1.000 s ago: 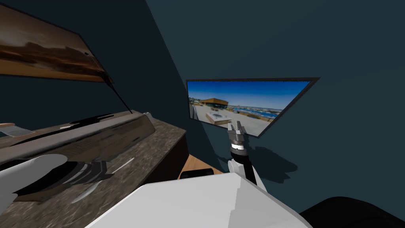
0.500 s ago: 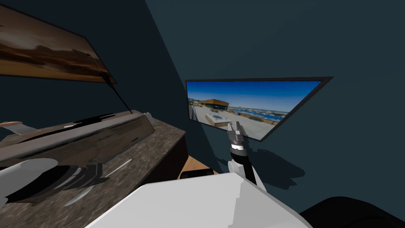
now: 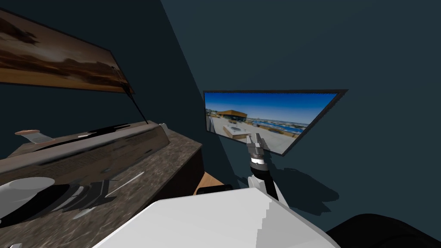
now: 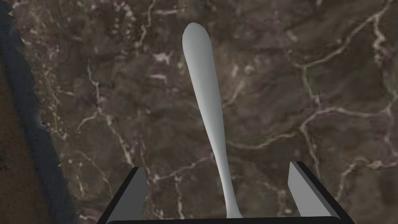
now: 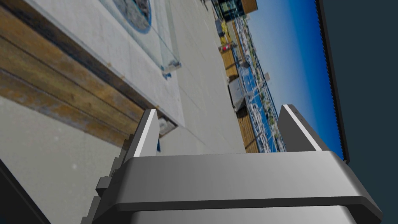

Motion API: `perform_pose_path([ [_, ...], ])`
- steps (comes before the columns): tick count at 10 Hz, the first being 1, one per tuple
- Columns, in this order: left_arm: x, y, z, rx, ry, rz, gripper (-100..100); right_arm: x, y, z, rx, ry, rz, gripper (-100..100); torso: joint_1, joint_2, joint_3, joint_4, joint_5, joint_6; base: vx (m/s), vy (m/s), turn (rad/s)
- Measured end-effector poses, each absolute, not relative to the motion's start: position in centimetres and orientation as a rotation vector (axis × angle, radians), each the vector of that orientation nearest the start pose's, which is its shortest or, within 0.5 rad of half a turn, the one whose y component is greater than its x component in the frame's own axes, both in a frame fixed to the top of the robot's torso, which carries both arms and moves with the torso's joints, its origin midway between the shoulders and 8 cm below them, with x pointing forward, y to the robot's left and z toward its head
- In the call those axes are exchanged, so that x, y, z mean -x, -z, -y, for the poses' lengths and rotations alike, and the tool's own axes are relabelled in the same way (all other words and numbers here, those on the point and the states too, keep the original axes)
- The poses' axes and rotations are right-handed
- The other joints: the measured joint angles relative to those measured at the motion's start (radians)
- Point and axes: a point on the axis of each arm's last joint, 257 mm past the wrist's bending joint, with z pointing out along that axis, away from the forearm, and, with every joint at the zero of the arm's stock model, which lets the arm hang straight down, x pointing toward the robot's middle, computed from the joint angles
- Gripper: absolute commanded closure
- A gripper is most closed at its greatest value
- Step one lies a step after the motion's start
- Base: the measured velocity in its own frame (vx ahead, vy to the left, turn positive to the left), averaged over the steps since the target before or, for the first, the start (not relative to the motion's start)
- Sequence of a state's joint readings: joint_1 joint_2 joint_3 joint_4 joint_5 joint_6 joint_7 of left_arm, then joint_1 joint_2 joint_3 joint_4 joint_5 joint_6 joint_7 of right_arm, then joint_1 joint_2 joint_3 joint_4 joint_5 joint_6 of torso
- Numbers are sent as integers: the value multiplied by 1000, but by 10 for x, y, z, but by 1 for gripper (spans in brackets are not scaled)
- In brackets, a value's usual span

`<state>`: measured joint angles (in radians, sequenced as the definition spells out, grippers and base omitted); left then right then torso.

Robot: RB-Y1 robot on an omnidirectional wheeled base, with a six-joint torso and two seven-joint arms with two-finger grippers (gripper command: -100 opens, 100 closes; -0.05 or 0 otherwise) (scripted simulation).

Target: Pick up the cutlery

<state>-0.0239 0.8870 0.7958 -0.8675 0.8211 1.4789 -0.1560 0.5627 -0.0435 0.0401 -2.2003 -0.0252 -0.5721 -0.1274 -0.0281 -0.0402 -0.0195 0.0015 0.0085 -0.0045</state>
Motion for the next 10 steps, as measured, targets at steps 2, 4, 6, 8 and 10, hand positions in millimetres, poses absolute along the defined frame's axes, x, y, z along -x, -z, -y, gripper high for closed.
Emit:
perform_pose_path([
  [2, -225, 343, -661, 2854, 438, -1078, 100, -342, 19, 274, -757, -1439, -641, 0, 0, -1, -1, 0, 0, 0, 0, 0, 0],
  [4, -225, 343, -661, 2854, 439, -1076, 100, -342, 19, 274, -757, -1439, -641, 0, 1, -1, -1, -1, 1, 0, 0, 0, 0],
  [6, -225, 343, -661, 2854, 439, -1076, 0, -342, 19, 274, -757, -1439, -641, 0, 1, -2, -1, -1, 1, 1, 0, 0, 0],
  [8, -226, 342, -660, 2852, 421, -1078, 100, -342, 19, 274, -757, -1439, -641, 0, 4, 1, 0, 0, 1, 2, -70, 59, -106],
  [10, -228, 342, -657, 2856, 398, -1067, 100, -342, 19, 274, -757, -1439, -641, 0, 8, 3, 1, 0, 2, 1, -83, 107, -81],
])
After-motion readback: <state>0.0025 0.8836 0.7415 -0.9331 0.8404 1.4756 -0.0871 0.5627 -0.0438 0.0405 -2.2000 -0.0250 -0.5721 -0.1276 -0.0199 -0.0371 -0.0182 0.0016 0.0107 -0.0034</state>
